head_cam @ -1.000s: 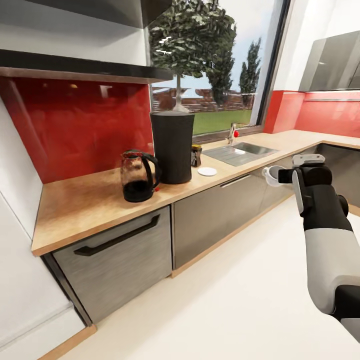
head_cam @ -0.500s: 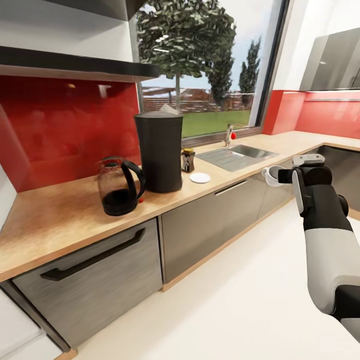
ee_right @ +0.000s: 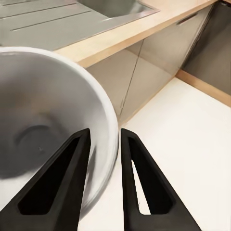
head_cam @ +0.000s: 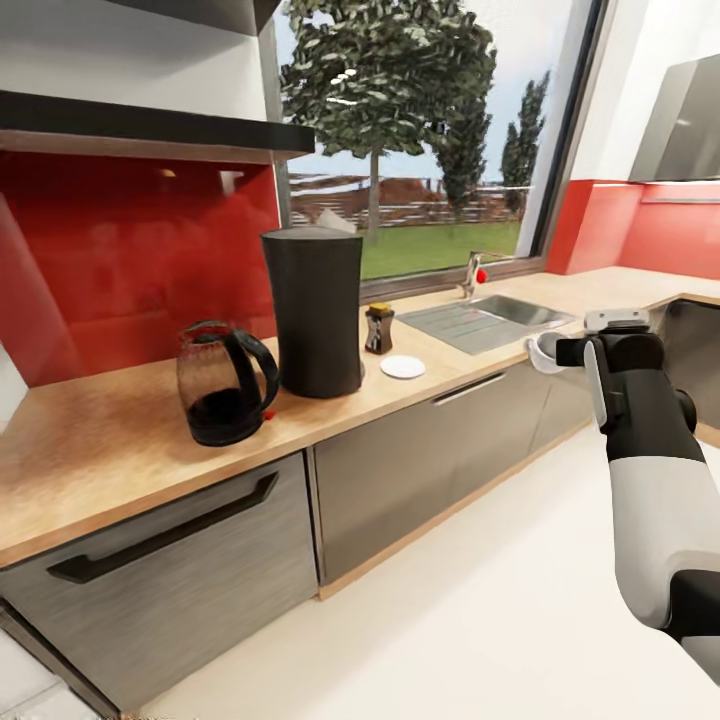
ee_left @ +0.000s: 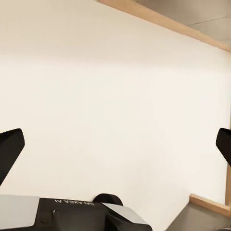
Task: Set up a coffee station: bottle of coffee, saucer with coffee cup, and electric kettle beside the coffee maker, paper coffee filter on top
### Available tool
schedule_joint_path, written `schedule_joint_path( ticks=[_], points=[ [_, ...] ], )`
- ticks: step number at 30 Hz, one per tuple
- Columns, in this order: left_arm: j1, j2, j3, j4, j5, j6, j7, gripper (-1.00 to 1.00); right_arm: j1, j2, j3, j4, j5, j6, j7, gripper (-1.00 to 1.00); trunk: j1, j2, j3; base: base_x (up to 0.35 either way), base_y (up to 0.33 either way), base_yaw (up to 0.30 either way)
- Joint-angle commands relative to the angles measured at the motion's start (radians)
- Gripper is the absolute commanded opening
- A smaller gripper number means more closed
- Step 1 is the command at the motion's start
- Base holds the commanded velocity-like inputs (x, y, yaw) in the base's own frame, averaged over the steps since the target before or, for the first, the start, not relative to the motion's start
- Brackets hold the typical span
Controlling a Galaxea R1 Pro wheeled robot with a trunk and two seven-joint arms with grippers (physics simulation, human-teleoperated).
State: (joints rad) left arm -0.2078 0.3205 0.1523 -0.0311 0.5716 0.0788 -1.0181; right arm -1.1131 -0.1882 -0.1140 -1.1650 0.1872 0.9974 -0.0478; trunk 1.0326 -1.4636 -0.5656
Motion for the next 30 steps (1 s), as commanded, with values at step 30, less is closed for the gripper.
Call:
schedule_joint_path(
  ticks=[30],
  points=[
    [-0.001, 0.000, 0.007, 0.000, -0.004, 0.006, -0.004, 1.00, -0.001, -0.001, 0.000, -0.002, 0.001, 0.004, 0.063, -1.00, 0.000, -0.001, 0.008, 0.009, -0.162, 0.162]
  ],
)
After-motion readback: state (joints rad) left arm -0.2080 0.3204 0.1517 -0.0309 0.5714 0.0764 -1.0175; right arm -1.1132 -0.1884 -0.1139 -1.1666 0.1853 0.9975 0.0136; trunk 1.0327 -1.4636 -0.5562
